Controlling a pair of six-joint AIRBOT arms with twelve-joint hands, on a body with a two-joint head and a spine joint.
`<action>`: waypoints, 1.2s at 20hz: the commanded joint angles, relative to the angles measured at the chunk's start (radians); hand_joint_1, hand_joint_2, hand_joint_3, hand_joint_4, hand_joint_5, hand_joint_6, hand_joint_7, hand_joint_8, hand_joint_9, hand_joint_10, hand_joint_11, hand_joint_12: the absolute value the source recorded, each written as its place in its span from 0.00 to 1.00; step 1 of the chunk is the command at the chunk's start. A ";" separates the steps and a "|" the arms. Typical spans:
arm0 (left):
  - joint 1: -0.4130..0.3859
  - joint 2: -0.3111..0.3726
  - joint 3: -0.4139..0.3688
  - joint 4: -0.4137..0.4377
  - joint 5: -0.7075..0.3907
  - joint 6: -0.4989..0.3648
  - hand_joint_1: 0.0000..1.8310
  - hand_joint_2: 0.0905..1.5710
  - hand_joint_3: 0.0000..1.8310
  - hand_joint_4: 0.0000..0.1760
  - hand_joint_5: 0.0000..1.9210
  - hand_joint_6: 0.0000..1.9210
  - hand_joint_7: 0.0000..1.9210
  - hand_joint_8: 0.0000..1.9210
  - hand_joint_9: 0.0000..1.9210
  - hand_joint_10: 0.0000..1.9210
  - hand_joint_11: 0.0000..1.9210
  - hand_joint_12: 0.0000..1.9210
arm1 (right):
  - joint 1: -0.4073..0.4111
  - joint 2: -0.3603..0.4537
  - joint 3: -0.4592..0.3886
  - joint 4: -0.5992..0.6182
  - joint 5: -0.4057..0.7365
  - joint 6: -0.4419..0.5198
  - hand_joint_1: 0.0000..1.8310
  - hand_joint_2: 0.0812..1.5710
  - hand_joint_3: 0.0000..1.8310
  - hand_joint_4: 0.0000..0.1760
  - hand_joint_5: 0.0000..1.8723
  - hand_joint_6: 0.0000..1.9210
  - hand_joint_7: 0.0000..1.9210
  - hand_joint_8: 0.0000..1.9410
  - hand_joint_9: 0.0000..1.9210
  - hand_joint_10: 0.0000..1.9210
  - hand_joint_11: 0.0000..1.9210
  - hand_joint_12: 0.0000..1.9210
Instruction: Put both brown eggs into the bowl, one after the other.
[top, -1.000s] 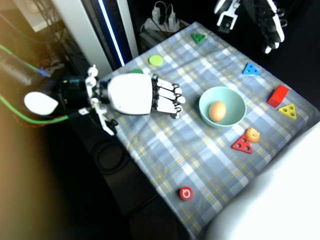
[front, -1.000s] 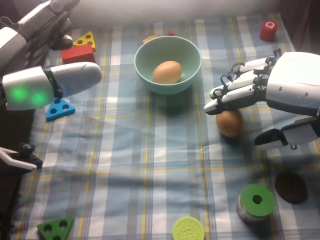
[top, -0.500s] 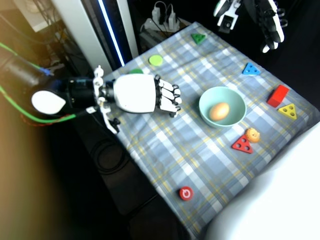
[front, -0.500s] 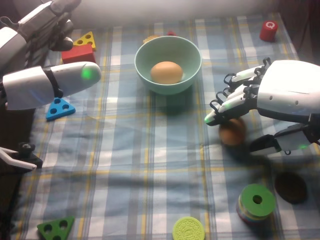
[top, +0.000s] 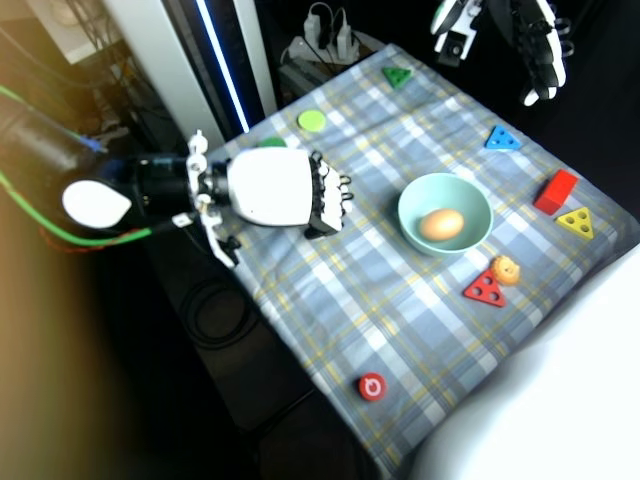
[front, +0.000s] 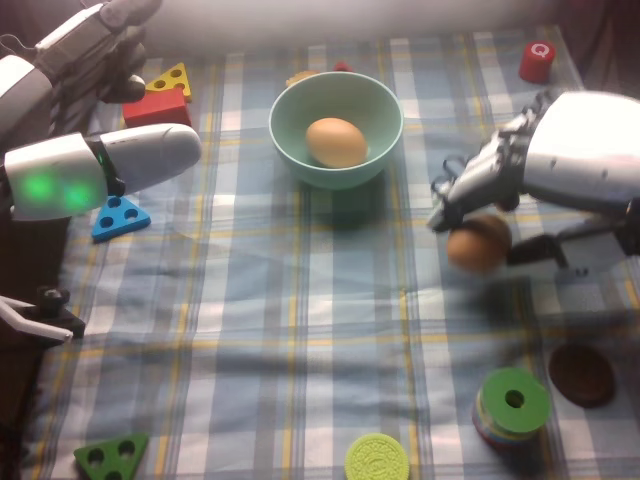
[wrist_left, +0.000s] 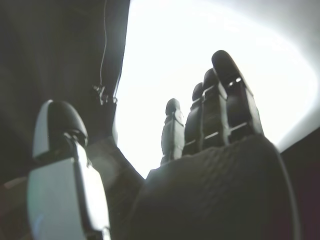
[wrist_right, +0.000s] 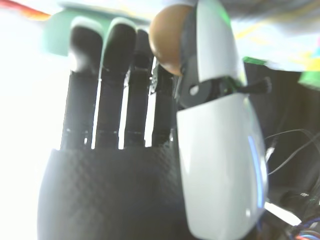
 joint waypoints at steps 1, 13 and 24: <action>-0.007 0.004 0.006 0.005 -0.126 -0.014 0.42 0.52 0.00 0.96 0.09 0.00 0.05 0.00 0.07 0.00 0.00 0.39 | 0.019 0.007 0.001 0.052 0.128 -0.012 0.67 0.71 0.00 0.00 0.50 0.48 0.51 0.60 0.51 0.46 0.43 0.66; -0.012 -0.014 0.021 0.006 -0.114 -0.021 0.45 0.52 0.00 0.95 0.10 0.00 0.06 0.00 0.10 0.00 0.00 0.43 | 0.184 -0.085 0.070 0.219 0.205 -0.156 0.69 0.69 0.00 0.00 0.58 0.34 0.51 0.62 0.40 0.59 0.24 0.79; -0.029 -0.026 0.036 0.026 -0.097 -0.032 0.45 0.51 0.00 0.94 0.11 0.00 0.06 0.00 0.11 0.00 0.00 0.54 | 0.268 -0.223 0.181 0.186 -0.020 -0.201 0.55 0.68 0.00 0.50 0.36 0.07 0.29 0.03 0.25 0.01 0.01 0.60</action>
